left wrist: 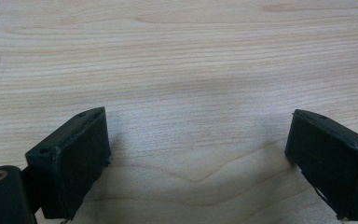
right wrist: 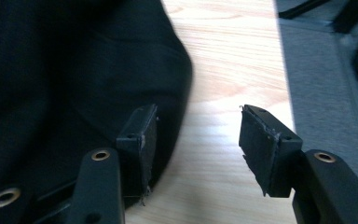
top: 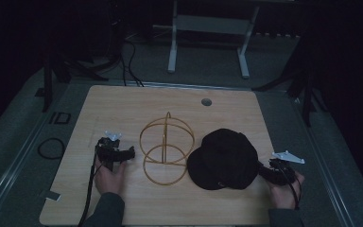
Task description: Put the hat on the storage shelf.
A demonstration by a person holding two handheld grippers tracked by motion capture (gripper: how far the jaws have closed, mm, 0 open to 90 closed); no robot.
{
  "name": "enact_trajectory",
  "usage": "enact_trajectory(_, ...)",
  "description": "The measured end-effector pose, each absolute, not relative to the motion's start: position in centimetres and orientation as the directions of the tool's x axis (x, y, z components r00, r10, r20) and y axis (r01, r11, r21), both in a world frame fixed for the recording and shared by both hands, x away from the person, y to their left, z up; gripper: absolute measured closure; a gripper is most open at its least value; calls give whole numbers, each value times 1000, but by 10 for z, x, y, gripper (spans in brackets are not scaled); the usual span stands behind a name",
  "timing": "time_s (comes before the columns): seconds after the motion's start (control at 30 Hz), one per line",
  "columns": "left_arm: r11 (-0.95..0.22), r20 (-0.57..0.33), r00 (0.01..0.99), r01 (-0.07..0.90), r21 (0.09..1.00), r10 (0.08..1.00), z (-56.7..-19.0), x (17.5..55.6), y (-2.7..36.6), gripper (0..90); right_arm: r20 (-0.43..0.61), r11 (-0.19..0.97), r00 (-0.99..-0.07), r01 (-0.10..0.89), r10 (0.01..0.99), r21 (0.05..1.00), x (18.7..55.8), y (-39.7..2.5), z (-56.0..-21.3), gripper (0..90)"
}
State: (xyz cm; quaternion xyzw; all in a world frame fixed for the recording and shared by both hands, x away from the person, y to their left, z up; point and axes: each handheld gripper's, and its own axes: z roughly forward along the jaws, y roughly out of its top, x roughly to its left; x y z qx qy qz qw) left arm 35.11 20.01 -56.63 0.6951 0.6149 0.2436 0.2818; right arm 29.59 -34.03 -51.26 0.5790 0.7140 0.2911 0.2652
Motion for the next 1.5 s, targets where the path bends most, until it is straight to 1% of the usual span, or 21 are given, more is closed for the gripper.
enact_trajectory(0.13,-84,-8,124,718,691,992,-566,351,200,60,-32,190,-241,671,970,717,301,-337,-505,458)
enact_trajectory(0.33,-83,-8,123,718,691,992,-566,351,200,59,7,252,-357,674,934,694,306,-331,-495,450)
enact_trajectory(0.57,-83,-8,122,719,690,992,-566,351,200,60,22,310,-447,654,894,690,308,-323,-482,443)
enact_trajectory(0.63,-83,-8,122,719,690,992,-566,351,200,59,5,336,-466,646,885,686,308,-321,-479,443)
enact_trajectory(0.83,-83,-8,122,719,691,993,-566,351,200,60,-2,376,-510,632,860,678,307,-317,-471,442)
enact_trajectory(1.2,-84,-6,122,719,689,993,-566,351,199,60,-12,438,-594,579,804,687,307,-308,-451,377)
enact_trajectory(1.33,-84,-6,122,719,689,993,-566,351,199,60,-24,459,-612,567,791,685,309,-303,-446,373)
enact_trajectory(1.5,-83,-6,120,718,691,993,-566,351,199,60,-45,510,-654,543,755,667,314,-290,-438,353)
